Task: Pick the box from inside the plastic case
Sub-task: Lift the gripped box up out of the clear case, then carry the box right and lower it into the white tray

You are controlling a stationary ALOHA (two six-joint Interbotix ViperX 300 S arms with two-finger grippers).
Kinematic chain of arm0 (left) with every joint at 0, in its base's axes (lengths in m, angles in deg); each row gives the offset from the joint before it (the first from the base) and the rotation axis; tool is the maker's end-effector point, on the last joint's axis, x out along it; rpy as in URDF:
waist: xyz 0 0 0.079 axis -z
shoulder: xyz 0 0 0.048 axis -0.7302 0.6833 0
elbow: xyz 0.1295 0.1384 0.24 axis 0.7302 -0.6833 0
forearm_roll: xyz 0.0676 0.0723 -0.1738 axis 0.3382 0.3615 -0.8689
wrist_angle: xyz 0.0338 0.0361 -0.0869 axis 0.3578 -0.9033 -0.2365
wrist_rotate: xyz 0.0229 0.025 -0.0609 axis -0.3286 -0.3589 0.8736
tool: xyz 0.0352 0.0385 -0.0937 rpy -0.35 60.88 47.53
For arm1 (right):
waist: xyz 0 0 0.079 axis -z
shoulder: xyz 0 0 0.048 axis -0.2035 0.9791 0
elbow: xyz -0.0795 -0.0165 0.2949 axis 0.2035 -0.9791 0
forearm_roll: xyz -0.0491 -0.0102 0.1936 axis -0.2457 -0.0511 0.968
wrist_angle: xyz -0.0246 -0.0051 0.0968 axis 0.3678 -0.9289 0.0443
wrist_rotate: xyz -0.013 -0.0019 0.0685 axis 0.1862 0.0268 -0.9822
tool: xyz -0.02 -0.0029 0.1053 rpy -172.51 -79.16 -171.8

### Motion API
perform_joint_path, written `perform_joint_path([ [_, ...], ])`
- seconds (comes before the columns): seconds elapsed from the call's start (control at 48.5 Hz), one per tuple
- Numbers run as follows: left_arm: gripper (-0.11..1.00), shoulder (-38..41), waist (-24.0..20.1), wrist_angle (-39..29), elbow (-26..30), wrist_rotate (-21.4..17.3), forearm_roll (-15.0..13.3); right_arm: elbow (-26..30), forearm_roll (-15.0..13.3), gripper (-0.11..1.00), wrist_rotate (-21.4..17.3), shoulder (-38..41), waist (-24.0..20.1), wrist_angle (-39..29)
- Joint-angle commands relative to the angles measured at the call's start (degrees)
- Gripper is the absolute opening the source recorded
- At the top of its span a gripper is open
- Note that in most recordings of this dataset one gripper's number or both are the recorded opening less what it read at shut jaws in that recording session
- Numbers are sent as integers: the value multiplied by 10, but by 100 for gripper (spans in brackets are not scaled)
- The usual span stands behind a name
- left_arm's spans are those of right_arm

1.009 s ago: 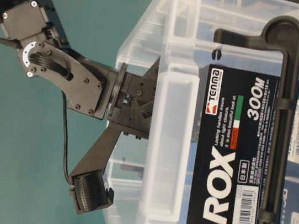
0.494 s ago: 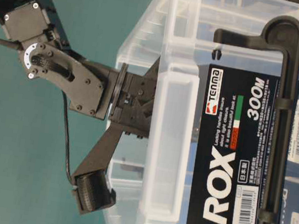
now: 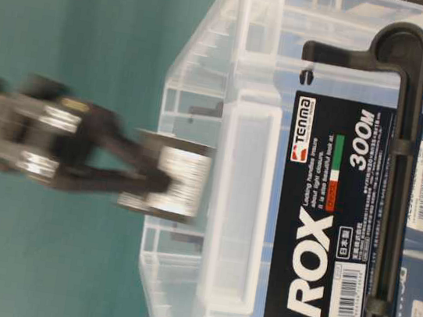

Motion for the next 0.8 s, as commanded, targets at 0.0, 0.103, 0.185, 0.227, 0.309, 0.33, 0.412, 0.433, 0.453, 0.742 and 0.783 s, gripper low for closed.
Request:
perform_joint_path([
  [0.0, -7, 3, -5, 3, 13, -1, 1, 31, 2, 62, -3, -37, -1, -43],
  [0.103, -7, 1, -9, 3, 13, -1, 1, 46, 2, 62, -14, -74, -2, -97],
  [0.185, -7, 0, -9, 2, 13, -1, 1, 45, 2, 62, -32, -108, -6, -138],
  [0.227, -7, -1, -9, 3, 13, -1, 1, 40, 3, 62, -46, -130, -11, -160],
  [0.309, -7, 0, -10, 3, 12, -1, 1, 23, 2, 62, -63, -167, -21, -183],
  [0.33, -7, 0, -9, 2, 12, -1, 1, 16, 2, 62, -67, -176, -25, -187],
  [0.412, -7, 0, -10, 3, 12, -1, 1, -22, 2, 62, -85, -208, -35, -189],
  [0.433, -7, -1, -11, 2, 12, -1, 1, -33, 2, 62, -91, -215, -38, -187],
  [0.453, -7, 0, -11, 2, 12, -1, 1, -45, 2, 62, -96, -223, -41, -184],
  [0.742, -7, -1, -12, -19, 12, 1, 1, -279, 8, 62, -134, -321, -72, -47],
  [0.783, -7, 0, -13, -18, 12, 3, 1, -309, 9, 62, -134, -333, -76, -23],
])
